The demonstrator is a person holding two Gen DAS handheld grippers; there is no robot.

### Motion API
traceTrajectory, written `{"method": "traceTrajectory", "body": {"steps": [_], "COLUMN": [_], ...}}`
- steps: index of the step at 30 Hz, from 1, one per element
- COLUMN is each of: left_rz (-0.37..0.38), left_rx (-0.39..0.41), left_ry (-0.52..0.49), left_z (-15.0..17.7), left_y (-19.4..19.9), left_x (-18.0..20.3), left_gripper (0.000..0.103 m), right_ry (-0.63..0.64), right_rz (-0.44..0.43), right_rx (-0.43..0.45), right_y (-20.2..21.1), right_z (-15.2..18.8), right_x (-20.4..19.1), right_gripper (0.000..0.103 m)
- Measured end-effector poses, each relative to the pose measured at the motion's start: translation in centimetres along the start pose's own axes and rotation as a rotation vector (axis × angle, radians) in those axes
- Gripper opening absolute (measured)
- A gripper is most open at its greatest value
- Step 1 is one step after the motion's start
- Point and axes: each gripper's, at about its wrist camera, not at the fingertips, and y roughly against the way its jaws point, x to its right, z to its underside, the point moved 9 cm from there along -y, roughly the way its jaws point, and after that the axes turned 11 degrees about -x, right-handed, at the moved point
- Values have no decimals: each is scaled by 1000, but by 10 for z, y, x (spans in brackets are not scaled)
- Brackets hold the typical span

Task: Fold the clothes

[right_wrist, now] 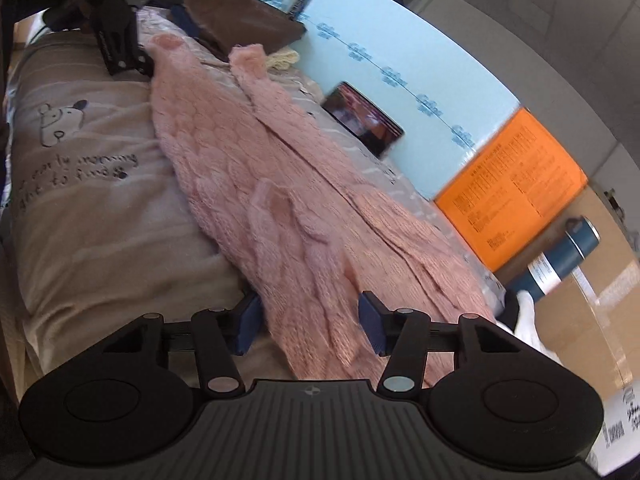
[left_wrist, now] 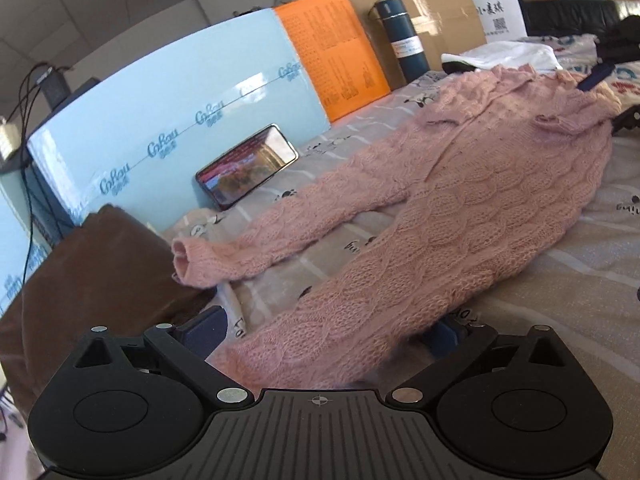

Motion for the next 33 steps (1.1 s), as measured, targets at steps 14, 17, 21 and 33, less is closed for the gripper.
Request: {"method": "traceTrajectory", "body": {"steps": [14, 17, 21, 33], "left_rz": [181, 210, 260, 365], "left_rx": [155, 122, 61, 55], "left_ry": [468, 527, 596, 793], "left_z": [-43, -57, -60, -49], "left_y": [5, -8, -32, -85], "left_x": [-56, -71, -90, -111], "left_gripper": [18, 19, 20, 46], "right_ry": [-429, -457, -515, -571], "right_rz": [-178, -221, -287, -379], "right_rx": [195, 208, 197, 94], "right_y": [2, -11, -38, -103], "right_z": [-5, -17, -26, -23], "right_x": [91, 122, 157, 165], "right_gripper": [13, 13, 13, 46]}}
